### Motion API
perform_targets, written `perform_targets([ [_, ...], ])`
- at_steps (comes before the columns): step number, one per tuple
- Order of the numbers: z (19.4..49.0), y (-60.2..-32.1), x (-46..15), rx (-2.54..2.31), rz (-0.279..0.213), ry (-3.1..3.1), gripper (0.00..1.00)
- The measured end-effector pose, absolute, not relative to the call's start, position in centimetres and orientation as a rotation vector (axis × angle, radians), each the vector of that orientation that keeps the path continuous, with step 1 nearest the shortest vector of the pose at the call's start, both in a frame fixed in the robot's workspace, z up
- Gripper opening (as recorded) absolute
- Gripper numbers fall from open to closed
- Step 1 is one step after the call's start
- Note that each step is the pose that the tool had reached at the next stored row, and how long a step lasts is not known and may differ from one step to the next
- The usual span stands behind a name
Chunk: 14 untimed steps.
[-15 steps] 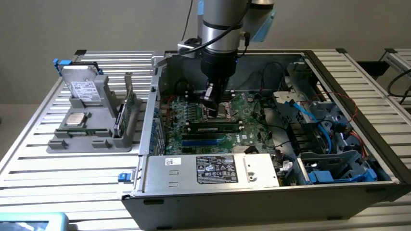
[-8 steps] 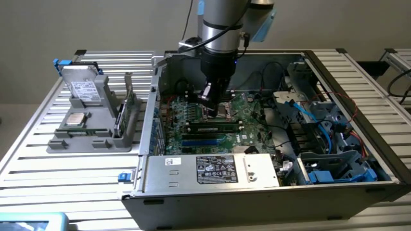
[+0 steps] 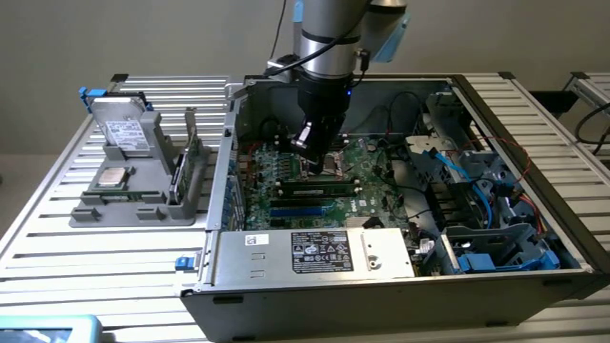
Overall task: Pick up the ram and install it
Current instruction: 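Press down the ram until it locks into place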
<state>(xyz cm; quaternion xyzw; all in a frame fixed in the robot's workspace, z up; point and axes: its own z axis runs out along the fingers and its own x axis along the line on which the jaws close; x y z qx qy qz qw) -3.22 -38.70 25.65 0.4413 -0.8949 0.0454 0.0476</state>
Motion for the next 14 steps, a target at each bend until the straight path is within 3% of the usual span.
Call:
perform_targets([
  [14, 25.57, -38.69, -3.22, 1.136, 0.152, -2.847, 0.11],
])
